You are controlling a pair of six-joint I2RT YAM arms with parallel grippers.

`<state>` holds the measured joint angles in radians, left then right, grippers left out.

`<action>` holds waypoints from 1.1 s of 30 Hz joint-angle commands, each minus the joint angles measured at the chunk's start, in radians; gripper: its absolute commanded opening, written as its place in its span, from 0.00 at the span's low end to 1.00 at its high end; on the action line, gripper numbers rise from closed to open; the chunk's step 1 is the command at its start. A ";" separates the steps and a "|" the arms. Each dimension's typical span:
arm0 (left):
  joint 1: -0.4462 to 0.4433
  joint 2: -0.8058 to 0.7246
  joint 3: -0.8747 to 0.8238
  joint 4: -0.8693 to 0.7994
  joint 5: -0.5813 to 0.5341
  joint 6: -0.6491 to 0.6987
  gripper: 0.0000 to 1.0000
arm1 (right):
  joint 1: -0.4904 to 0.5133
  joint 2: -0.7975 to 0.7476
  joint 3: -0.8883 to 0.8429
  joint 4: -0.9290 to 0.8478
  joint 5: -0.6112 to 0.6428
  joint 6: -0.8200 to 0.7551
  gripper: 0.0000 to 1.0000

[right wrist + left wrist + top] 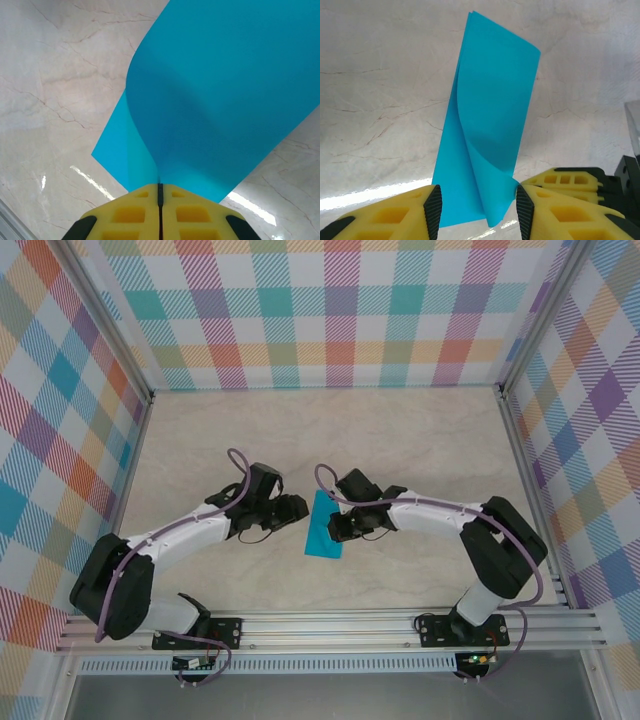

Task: Fold a paper plane with a square sheet of paper (pick it up from the middle)
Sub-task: Fold the triangle a second time at the center of the table.

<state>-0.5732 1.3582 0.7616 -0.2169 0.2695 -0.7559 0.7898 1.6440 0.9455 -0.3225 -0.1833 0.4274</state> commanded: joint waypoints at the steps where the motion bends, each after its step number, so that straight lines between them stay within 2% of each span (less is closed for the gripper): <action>1: -0.014 -0.042 -0.032 0.033 -0.012 -0.008 0.46 | -0.018 0.035 0.051 -0.074 -0.038 -0.052 0.07; 11: -0.066 -0.002 -0.054 0.092 -0.010 0.007 0.46 | -0.069 0.099 0.120 -0.152 -0.028 -0.138 0.06; 16: -0.084 0.029 -0.049 0.122 -0.019 0.005 0.46 | -0.072 0.146 0.177 -0.211 0.018 -0.169 0.05; 33: -0.118 0.137 0.019 0.143 -0.024 0.020 0.43 | -0.072 0.200 0.228 -0.259 0.055 -0.170 0.06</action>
<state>-0.6765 1.4799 0.7486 -0.0971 0.2550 -0.7460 0.7197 1.8256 1.1557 -0.5507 -0.1390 0.2646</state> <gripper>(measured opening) 0.427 0.060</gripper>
